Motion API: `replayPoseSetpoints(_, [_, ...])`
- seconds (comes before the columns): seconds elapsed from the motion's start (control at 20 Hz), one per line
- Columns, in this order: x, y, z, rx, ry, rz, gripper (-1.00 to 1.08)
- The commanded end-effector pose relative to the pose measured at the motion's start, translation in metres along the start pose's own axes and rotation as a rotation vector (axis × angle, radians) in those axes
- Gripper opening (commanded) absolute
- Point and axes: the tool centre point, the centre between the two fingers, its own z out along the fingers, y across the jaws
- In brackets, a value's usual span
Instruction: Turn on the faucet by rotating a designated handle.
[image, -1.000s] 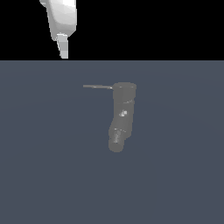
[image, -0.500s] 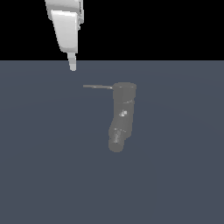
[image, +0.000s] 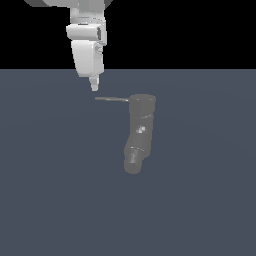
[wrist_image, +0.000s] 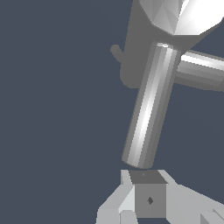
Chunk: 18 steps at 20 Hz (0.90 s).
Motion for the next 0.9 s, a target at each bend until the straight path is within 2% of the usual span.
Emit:
replayPoseSetpoints(0.0, [0.006, -0.01, 0.008, 0.001, 0.003, 0.055, -1.0])
replayPoseSetpoints(0.45, [0.025, -0.034, 0.029, 0.001, 0.007, 0.195, -1.0])
replayPoseSetpoints(0.85, [0.031, -0.04, 0.033, 0.001, 0.007, 0.231, -1.0])
